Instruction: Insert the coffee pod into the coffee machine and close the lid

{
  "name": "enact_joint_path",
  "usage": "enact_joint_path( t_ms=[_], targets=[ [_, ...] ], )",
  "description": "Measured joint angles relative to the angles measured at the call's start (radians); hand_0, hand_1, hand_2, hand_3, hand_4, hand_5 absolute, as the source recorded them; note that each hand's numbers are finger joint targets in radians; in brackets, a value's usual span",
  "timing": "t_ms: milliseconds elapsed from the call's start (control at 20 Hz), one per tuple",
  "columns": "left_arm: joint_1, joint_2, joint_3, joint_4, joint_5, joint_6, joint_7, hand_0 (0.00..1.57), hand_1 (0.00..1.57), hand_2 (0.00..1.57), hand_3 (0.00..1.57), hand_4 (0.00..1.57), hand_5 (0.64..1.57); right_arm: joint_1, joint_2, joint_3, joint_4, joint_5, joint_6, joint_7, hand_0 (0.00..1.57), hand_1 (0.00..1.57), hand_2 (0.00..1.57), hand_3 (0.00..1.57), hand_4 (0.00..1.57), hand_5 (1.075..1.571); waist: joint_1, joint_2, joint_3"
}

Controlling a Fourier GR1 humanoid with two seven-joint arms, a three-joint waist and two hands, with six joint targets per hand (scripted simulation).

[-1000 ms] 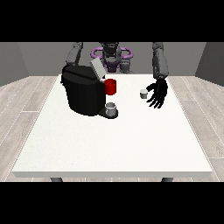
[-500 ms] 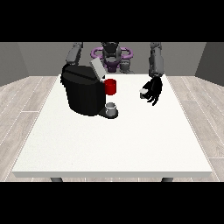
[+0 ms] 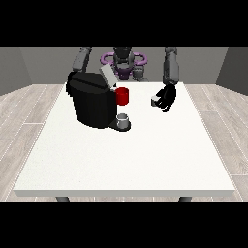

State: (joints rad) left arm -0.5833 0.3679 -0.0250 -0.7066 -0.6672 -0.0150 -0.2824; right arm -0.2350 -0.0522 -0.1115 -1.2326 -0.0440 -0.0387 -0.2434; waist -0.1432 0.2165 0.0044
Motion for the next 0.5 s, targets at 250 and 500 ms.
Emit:
enact_joint_path(
  t_ms=[250, 500],
  targets=[
    [-0.021, -0.028, 0.014, 0.015, 0.011, -0.033, -0.011, 1.43, 1.43, 1.42, 1.30, 0.59, 1.571, 0.009, -0.001, -0.010, 0.032, -0.014, 0.001, 0.011, 0.00, 0.00, 0.00, 0.00, 0.29, 1.571, 0.012, -0.051, -0.0033],
    [-0.047, -0.062, 0.022, 0.007, 0.021, -0.070, 0.013, 1.40, 1.40, 1.38, 1.28, 0.60, 1.571, 0.016, -0.017, -0.028, 0.078, -0.029, 0.016, -0.008, 0.00, 0.00, 0.00, 0.00, 0.26, 1.571, 0.025, -0.088, -0.0038]
  ],
)
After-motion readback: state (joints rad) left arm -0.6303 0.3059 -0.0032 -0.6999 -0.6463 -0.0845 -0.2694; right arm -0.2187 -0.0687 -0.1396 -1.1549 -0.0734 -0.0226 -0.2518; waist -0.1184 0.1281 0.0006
